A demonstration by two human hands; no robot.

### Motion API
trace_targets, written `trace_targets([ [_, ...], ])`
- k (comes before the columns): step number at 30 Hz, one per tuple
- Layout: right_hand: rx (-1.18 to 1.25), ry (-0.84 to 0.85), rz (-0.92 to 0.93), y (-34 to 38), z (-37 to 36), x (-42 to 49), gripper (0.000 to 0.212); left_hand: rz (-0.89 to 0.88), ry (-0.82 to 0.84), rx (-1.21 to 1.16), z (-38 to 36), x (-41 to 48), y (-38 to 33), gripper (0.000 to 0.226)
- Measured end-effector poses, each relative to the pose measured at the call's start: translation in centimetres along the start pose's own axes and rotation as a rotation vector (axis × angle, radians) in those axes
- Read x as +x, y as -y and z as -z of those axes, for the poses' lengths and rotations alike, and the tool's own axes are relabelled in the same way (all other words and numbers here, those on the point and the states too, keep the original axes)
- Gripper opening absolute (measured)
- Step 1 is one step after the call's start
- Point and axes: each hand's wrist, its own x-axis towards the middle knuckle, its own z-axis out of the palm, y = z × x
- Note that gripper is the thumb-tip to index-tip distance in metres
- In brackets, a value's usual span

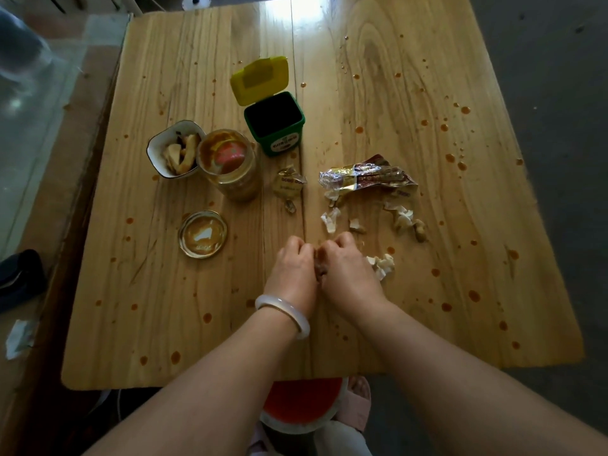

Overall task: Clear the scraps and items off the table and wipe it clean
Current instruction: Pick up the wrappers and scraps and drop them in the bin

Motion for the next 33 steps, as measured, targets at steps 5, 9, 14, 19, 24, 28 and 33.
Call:
trace_targets([
  [5,-0.003,-0.041,0.046,-0.5,-0.6,-0.5,0.012,0.064,-0.074,0.006,-0.2,-0.4,1.0,0.012],
  [9,-0.012,-0.053,0.051,-1.0,-1.5,-0.9,0.010,0.092,-0.072,-0.019,-0.3,-0.9,1.4,0.003],
  [14,0.186,-0.056,-0.077,-0.9,-1.8,-2.2,0.008,0.146,-0.059,-0.132,-0.1,-2.5,1.8,0.003],
  [19,0.452,-0.114,-0.237,-0.7,-2.0,-5.6,0.011,0.335,-0.044,-0.462,1.2,-4.9,2.8,0.008],
  [24,0.637,0.049,-0.332,0.0,-2.1,-10.5,0.011,0.370,0.032,-0.681,2.6,-9.8,3.8,0.008],
  [28,0.672,0.125,-0.368,1.0,-3.2,-14.2,0.010,0.363,0.125,-0.657,2.3,-14.7,5.1,0.009],
  [33,0.544,0.098,-0.404,1.5,-6.4,-16.7,0.013,0.382,0.117,-0.529,0.5,-17.6,6.6,0.010],
])
